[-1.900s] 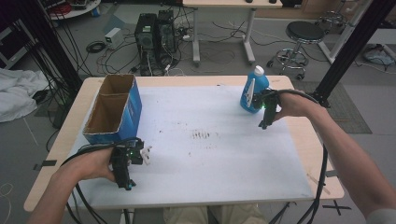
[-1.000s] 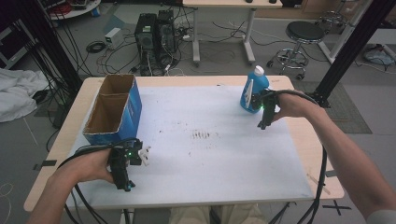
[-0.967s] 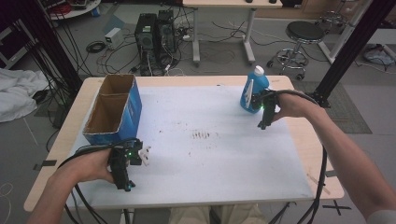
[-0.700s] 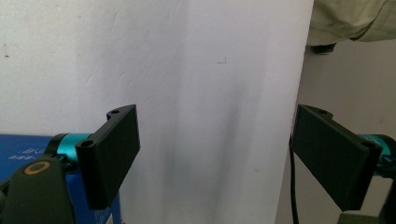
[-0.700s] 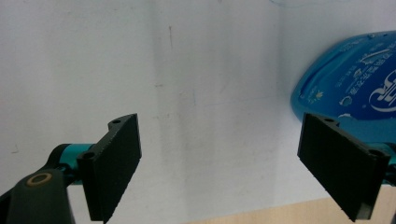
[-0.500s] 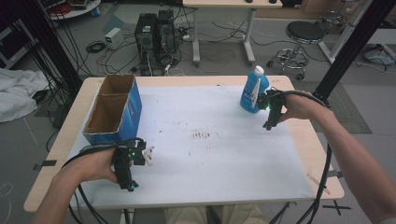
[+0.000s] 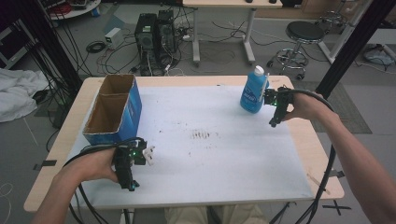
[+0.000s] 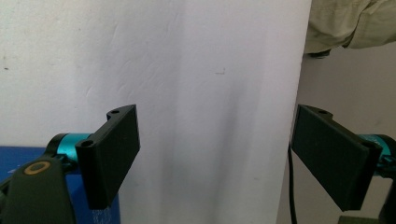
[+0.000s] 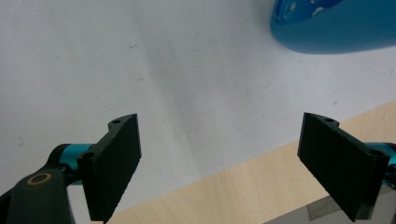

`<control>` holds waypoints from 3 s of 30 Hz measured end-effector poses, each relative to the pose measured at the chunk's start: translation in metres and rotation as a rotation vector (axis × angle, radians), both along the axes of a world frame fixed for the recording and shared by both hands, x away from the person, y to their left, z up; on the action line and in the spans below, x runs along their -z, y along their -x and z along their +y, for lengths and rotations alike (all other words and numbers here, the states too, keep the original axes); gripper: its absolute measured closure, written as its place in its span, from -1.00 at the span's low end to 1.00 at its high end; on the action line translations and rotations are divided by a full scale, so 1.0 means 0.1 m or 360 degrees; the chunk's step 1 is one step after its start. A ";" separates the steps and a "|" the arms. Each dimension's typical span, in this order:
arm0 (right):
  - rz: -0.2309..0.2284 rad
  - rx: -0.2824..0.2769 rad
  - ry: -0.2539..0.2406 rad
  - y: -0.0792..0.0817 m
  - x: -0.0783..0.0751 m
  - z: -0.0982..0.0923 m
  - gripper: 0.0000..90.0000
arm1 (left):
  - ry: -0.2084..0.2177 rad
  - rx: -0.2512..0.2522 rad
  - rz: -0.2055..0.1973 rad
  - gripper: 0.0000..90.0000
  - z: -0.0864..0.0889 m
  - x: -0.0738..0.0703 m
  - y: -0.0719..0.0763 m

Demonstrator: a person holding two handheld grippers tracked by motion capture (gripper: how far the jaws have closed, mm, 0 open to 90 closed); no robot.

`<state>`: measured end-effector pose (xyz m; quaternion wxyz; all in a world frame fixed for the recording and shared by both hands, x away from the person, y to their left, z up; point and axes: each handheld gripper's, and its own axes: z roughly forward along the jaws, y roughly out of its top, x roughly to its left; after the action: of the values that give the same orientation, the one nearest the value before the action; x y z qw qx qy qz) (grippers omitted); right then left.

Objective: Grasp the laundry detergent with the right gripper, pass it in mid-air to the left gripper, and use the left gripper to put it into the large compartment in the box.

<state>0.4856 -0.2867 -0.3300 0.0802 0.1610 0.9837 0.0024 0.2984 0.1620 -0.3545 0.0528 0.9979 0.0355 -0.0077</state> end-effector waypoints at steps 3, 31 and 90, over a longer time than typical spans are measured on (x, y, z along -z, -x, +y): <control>-0.0004 0.0125 -0.0044 -0.05 0.02 -0.06 -0.72 | 0.0006 -0.0002 -0.0001 -0.65 0.01 0.00 0.02; -0.0315 0.0649 -0.0590 -0.25 0.00 -0.18 -0.72 | 0.0028 -0.0021 0.0002 -0.65 0.04 0.04 0.09; -0.0489 0.0719 -0.1085 -0.60 0.39 -0.16 -0.72 | 0.0048 -0.0060 0.0015 -0.65 0.10 0.16 0.12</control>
<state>0.5452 -0.3028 -0.3689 0.1663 0.3872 0.8434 0.3333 0.2868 0.1720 -0.3706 0.0678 0.9961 0.0546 -0.0118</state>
